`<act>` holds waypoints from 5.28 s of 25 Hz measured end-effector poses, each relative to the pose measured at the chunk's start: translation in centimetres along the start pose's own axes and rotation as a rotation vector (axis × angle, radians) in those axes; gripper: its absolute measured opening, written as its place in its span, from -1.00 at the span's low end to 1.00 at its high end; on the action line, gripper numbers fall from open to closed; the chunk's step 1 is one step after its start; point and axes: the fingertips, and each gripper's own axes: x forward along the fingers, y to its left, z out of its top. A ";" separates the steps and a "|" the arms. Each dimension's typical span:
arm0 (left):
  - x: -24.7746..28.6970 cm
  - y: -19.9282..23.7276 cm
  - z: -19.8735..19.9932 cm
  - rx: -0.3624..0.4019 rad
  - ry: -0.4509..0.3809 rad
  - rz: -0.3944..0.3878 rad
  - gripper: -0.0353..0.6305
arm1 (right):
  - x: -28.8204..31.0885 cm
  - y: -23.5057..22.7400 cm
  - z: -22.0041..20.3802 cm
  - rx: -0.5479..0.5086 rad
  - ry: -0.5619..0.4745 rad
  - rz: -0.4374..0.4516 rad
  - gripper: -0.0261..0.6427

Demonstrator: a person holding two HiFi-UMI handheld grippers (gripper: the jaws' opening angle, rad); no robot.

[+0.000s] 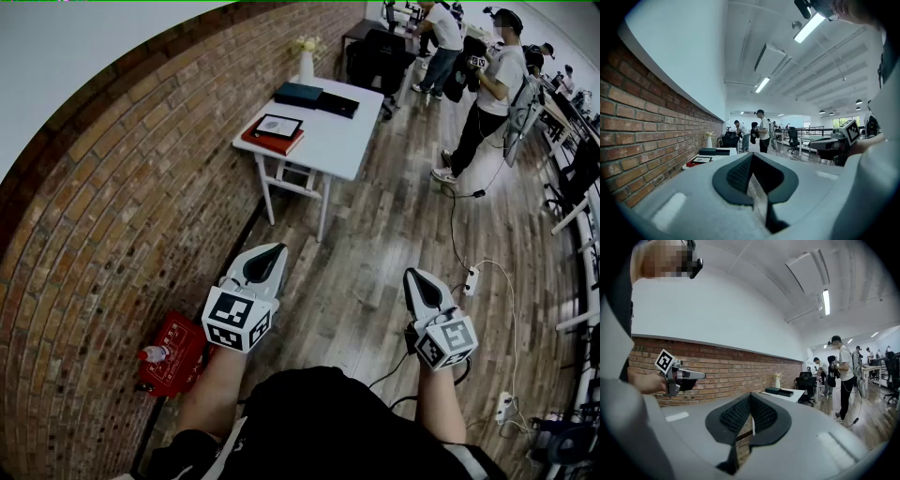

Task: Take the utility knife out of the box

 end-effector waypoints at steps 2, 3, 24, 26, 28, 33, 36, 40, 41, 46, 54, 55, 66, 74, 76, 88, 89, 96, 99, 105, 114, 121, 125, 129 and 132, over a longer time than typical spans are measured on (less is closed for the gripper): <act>0.6 0.0 0.2 0.021 -0.003 0.005 -0.87 | 0.5 -0.3 0.4 -0.004 -0.010 0.004 -0.93; 0.8 0.0 0.2 0.027 -0.005 0.007 -0.87 | 0.6 -0.4 0.5 -0.004 -0.013 0.008 -0.93; 5.6 -5.6 -0.6 0.008 -0.003 -0.004 -0.87 | -3.7 -6.3 -0.8 0.083 -0.035 0.004 -0.92; 6.6 -6.5 -0.7 0.006 -0.005 -0.013 -0.87 | -4.0 -6.7 -1.5 0.077 -0.025 0.021 -0.92; 7.6 -7.0 -1.0 0.002 -0.001 -0.020 -0.87 | -4.0 -7.2 -2.5 0.086 -0.003 0.025 -0.92; 10.3 -6.4 -1.8 -0.002 0.025 -0.035 -0.87 | -2.7 -8.9 -4.2 0.134 0.035 0.015 -0.92; 12.9 -4.9 -2.0 -0.015 0.024 -0.036 -0.87 | -0.6 -10.7 -4.5 0.140 0.049 0.006 -0.92; 17.6 -2.0 -2.4 -0.036 0.022 -0.043 -0.87 | 3.7 -13.4 -4.6 0.125 0.077 0.002 -0.92; 19.0 -1.1 -2.4 -0.042 0.020 -0.046 -0.87 | 5.0 -14.3 -4.6 0.124 0.082 -0.004 -0.92; 26.4 3.4 -1.7 -0.066 0.011 -0.070 -0.87 | 12.2 -19.2 -4.4 0.132 0.128 -0.041 -0.92; 34.3 11.2 -0.1 -0.079 0.013 -0.064 -0.87 | 24.0 -23.2 -2.9 0.124 0.149 -0.006 -0.92; 34.9 11.9 0.0 -0.078 0.013 -0.063 -0.87 | 25.3 -23.4 -2.9 0.123 0.152 0.001 -0.92; 39.8 16.3 0.1 -0.090 0.043 -0.039 -0.87 | 32.2 -25.8 -3.0 0.149 0.175 0.042 -0.92; 46.5 16.6 -0.2 -0.094 0.081 0.021 -0.87 | 35.9 -32.4 -4.7 0.190 0.209 0.109 -0.92; 48.9 16.7 -0.2 -0.106 0.087 0.053 -0.87 | 37.1 -34.9 -5.3 0.202 0.229 0.135 -0.92; 61.6 14.5 1.6 -0.136 0.075 0.212 -0.87 | 42.5 -49.9 -5.1 0.191 0.278 0.268 -0.92; 62.1 14.4 1.6 -0.135 0.070 0.221 -0.87 | 42.8 -50.2 -5.2 0.184 0.284 0.287 -0.92; 63.7 14.2 0.7 -0.171 0.050 0.293 -0.87 | 45.0 -51.2 -5.9 0.153 0.338 0.391 -0.92; 64.0 15.6 0.4 -0.185 0.044 0.318 -0.87 | 46.9 -50.8 -6.3 0.139 0.360 0.424 -0.92; 65.7 20.0 -1.6 -0.239 0.044 0.367 -0.87 | 52.3 -49.1 -7.1 0.094 0.419 0.516 -0.92; 70.1 30.8 -4.8 -0.323 0.049 0.449 -0.87 | 66.8 -47.5 -8.5 0.035 0.490 0.639 -0.92; 72.6 36.8 -9.8 -0.427 0.066 0.481 -0.87 | 75.3 -44.0 -11.1 -0.023 0.525 0.716 -0.92; 72.5 39.0 -10.2 -0.428 0.075 0.499 -0.87 | 77.9 -42.9 -11.6 -0.073 0.541 0.751 -0.92; 71.8 40.7 -9.8 -0.432 0.067 0.547 -0.87 | 80.7 -42.7 -11.3 -0.076 0.559 0.771 -0.92; 72.1 41.7 -9.8 -0.455 0.059 0.572 -0.87 | 82.7 -42.7 -10.8 -0.096 0.555 0.791 -0.92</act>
